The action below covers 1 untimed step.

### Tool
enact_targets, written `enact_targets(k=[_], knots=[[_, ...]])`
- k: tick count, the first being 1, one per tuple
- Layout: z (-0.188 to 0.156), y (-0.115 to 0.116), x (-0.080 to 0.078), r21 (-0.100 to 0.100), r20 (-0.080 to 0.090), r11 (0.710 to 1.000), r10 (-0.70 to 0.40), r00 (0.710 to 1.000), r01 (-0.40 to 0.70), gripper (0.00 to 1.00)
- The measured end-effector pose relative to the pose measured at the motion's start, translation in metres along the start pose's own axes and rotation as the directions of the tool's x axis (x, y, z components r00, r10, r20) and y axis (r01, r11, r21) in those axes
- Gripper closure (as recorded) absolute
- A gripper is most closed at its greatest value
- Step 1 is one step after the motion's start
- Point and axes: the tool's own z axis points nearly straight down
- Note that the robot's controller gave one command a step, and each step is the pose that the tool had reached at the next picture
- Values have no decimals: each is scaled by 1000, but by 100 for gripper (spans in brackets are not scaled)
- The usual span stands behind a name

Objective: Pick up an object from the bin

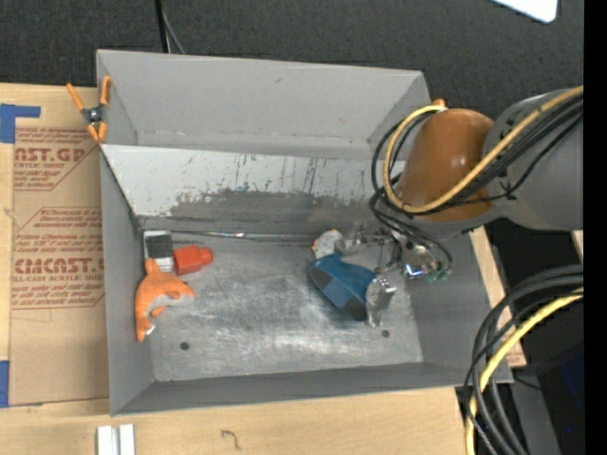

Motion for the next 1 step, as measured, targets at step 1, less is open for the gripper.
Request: enact_targets(k=[1], knots=[[-6,-15,4,5,2,989,148,989,-148,100]])
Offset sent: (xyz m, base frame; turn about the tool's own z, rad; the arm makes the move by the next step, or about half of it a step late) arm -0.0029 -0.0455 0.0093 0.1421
